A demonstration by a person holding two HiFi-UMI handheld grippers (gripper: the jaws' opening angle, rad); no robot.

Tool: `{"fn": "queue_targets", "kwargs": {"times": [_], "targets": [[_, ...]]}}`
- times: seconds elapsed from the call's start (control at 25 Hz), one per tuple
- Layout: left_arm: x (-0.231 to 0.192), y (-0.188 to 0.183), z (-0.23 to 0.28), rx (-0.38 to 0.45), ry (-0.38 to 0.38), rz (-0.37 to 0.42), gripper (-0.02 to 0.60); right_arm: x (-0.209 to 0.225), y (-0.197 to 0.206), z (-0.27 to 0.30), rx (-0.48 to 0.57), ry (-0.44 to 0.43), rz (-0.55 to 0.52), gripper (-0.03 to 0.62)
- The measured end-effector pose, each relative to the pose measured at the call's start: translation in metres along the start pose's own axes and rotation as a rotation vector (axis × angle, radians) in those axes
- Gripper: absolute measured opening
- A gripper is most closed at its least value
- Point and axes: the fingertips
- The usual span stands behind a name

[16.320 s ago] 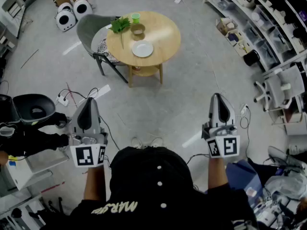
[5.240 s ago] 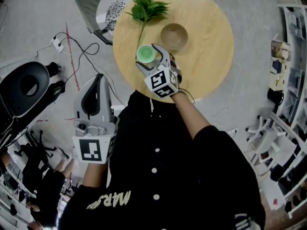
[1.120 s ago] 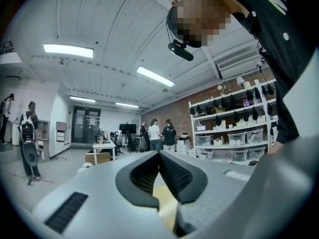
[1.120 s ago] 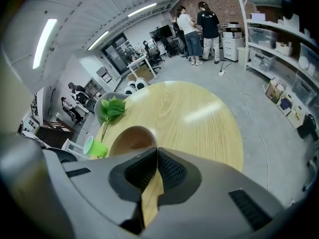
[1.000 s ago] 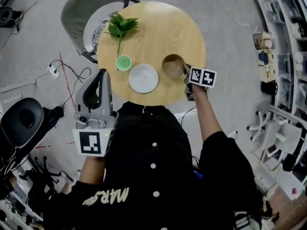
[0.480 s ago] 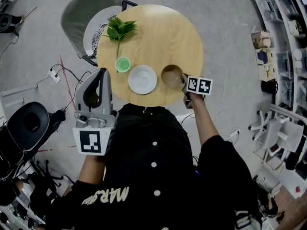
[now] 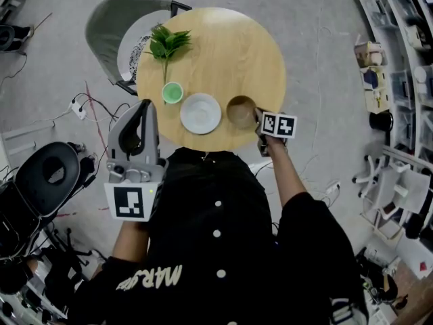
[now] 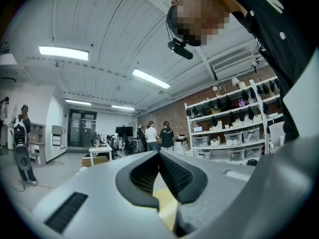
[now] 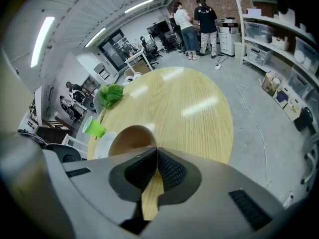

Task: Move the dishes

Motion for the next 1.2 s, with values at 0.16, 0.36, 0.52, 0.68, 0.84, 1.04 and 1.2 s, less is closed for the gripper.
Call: {"fn": "queue_targets", "kwargs": {"times": [0.16,0.36,0.52,0.68,0.84,1.04,1.2], "targets": [[0.003,-0.001,-0.001,0.001,0.002,-0.001,0.003,0.0,0.0,-0.001,0.002,0.005,-0.003,0.009],[0.008,-0.005,-0.004,0.0,0.004,0.003,0.003,0.0,0.001,-0.005,0.002,0.022,0.002,0.011],[0.008,-0.006,-0.007,0.007,0.004,0.008,0.003,0.001,0.003,-0.006,0.013,0.037,0.007,0.023],[0.008,-0.005,-0.009,0.009,0.004,0.008,0.003,0.001,0.004,-0.007,0.015,0.041,0.002,0.043],[0.012,-0.007,-0.012,0.013,0.006,0.011,0.003,0.007,0.003,-0.014,0.037,0.069,-0.004,0.052],[0.005,-0.011,-0.009,0.022,0.0,0.018,0.003,0.005,-0.038,-0.046,0.174,0.131,-0.084,0.055],[0.001,-0.016,-0.01,0.035,-0.007,0.021,0.003,-0.024,-0.089,-0.094,0.397,0.069,-0.152,0.037]]}}
Point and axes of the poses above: the fingertips, and each gripper's own axes: z forward along the fingers, x to its right, y out of its underside, and after that the axes turned 6 degrees about -z, right-handed
